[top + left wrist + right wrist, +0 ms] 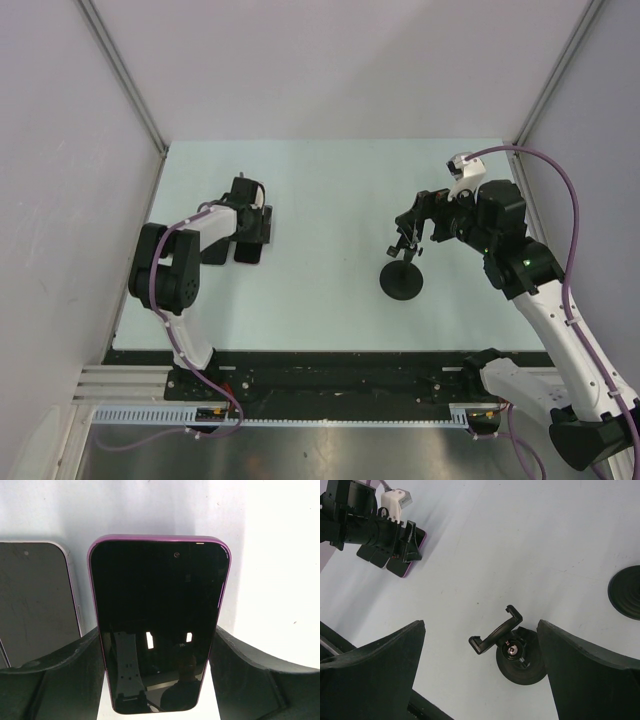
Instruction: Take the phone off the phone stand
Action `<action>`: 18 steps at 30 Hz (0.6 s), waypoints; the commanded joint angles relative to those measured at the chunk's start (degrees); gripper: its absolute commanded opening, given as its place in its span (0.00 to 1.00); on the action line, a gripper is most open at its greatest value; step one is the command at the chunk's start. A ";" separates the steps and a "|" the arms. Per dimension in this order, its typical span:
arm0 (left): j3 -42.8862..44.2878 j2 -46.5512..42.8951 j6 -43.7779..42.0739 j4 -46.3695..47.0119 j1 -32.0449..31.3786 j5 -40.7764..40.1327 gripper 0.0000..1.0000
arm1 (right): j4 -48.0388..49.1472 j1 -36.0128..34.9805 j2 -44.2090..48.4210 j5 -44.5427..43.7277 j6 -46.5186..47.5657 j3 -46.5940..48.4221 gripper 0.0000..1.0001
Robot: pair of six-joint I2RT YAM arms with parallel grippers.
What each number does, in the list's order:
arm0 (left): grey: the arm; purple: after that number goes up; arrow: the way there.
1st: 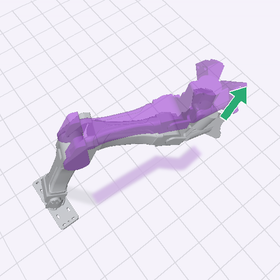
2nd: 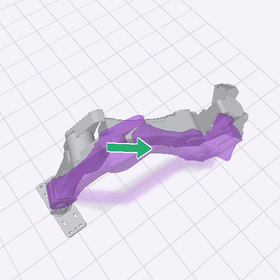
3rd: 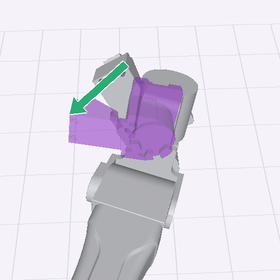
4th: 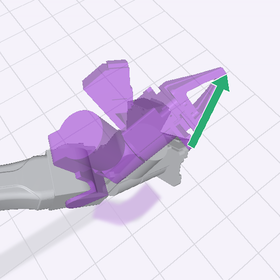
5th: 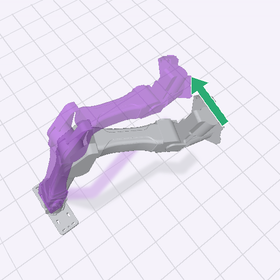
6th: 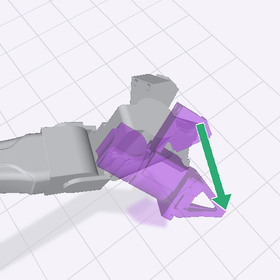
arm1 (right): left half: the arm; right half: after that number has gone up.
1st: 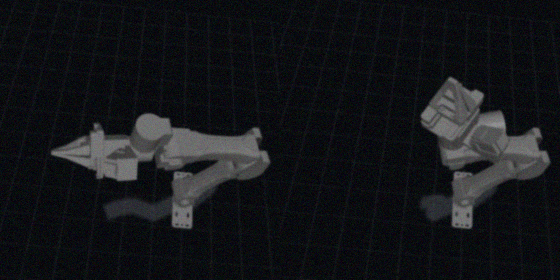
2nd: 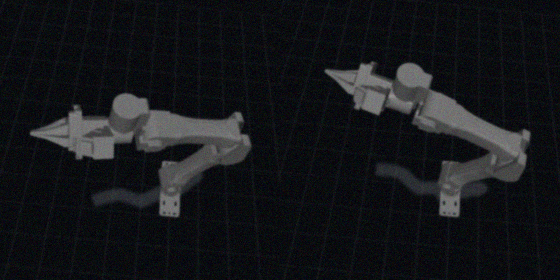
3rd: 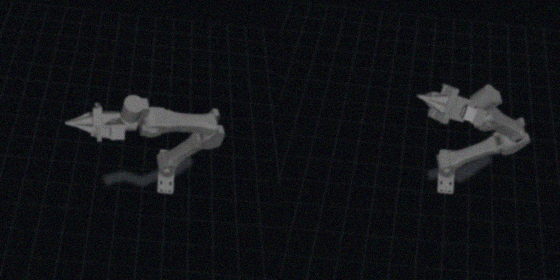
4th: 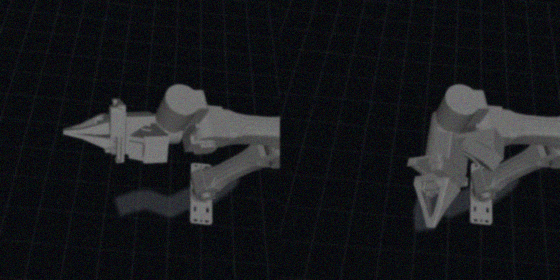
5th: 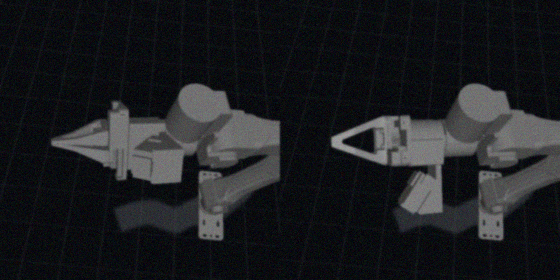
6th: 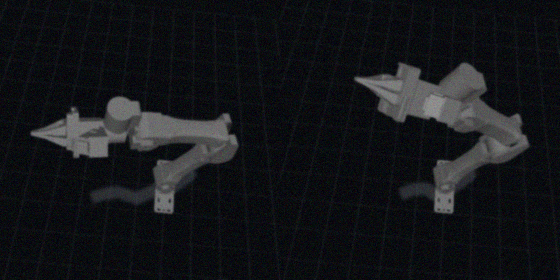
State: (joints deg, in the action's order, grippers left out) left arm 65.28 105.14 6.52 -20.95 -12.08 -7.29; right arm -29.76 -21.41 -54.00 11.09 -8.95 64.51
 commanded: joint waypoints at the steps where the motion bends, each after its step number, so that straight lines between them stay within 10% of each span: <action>1: 0.12 -1.16 0.60 -0.32 0.56 -0.27 0.53 | 0.49 0.32 0.03 1.30 0.34 0.18 1.00; 18: -0.24 -1.34 -0.11 -1.46 0.56 -1.76 0.75 | 0.05 0.84 0.03 0.51 0.78 0.18 1.00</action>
State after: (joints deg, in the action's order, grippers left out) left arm 65.25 105.12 6.52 -21.15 -12.08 -7.33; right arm -29.76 -20.99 -54.08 11.44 -8.93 64.51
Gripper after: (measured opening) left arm 0.744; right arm 0.995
